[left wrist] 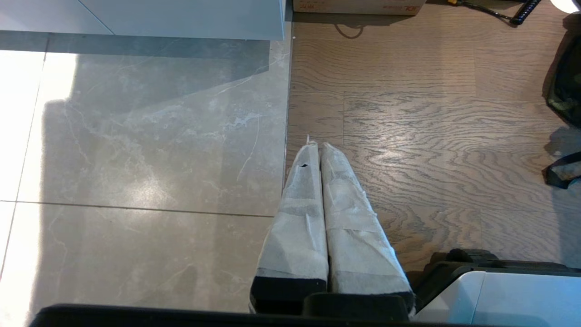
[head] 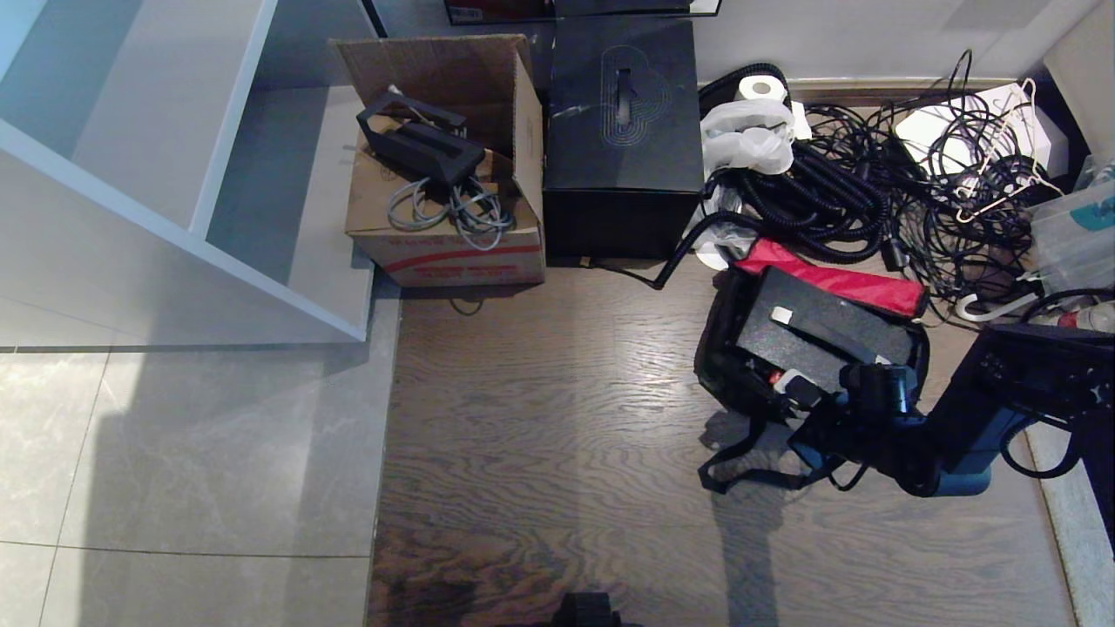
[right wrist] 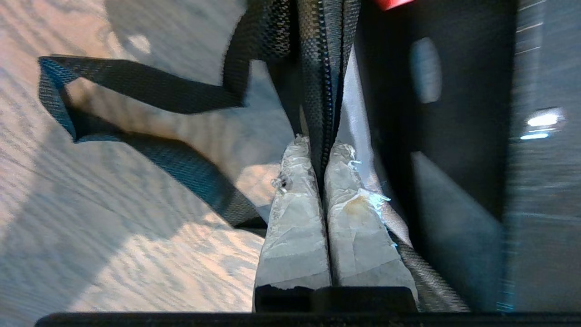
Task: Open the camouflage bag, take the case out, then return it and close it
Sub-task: Close the top of the storage box
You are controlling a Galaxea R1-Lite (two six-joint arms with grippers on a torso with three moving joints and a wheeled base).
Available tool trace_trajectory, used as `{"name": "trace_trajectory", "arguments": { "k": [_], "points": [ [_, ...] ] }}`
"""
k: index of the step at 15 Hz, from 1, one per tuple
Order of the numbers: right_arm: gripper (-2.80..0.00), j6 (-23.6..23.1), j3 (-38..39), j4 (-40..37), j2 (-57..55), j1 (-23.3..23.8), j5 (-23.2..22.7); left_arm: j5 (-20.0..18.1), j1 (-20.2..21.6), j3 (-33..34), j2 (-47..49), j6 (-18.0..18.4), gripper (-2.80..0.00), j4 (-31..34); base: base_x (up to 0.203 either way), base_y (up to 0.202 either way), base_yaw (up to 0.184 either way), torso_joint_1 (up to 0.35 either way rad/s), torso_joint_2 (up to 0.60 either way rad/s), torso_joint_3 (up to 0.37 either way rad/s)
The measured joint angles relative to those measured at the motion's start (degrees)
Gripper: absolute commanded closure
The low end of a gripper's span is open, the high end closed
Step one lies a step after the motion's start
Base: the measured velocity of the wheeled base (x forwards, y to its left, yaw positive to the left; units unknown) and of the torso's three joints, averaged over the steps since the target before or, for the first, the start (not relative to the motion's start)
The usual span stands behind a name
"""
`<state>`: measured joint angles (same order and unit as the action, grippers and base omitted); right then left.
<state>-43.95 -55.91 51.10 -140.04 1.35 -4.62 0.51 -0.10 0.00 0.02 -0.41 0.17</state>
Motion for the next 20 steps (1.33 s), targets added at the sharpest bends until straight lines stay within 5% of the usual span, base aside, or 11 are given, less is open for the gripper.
{"name": "trace_trajectory", "arguments": {
  "k": [5, 9, 14, 19, 20],
  "points": [
    [0.0, -7.8, 0.7, -6.6, 7.9, 2.7, -4.7, 0.0, 0.0, 0.0, 0.0, 0.0, 0.0, 0.0, 0.0, 0.0, 0.0, 0.0, 0.0, 0.0],
    [0.0, -20.8, 2.5, -15.2, 14.5, 8.0, -12.4, 0.0, 0.0, 0.0, 0.0, 0.0, 0.0, 0.0, 0.0, 0.0, 0.0, 0.0, 0.0, 0.0],
    [0.0, -27.7, 4.8, -20.6, 17.6, 11.2, -19.4, 0.0, 0.0, 0.0, 0.0, 0.0, 0.0, 0.0, 0.0, 0.0, 0.0, 0.0, 0.0, 0.0],
    [0.0, -31.3, 3.8, -25.4, 14.6, 12.5, -20.4, 0.0, 0.0, 0.0, 0.0, 0.0, 0.0, 0.0, 0.0, 0.0, 0.0, 0.0, 0.0, 0.0],
    [-0.71, -31.0, 3.7, -25.8, 13.7, 12.5, -20.4, 0.0, 0.0, 0.0, 0.0, 0.0, 0.0, 0.0, 0.0, 0.0, 0.0, 0.0, 0.0, 0.0]
  ]
}}
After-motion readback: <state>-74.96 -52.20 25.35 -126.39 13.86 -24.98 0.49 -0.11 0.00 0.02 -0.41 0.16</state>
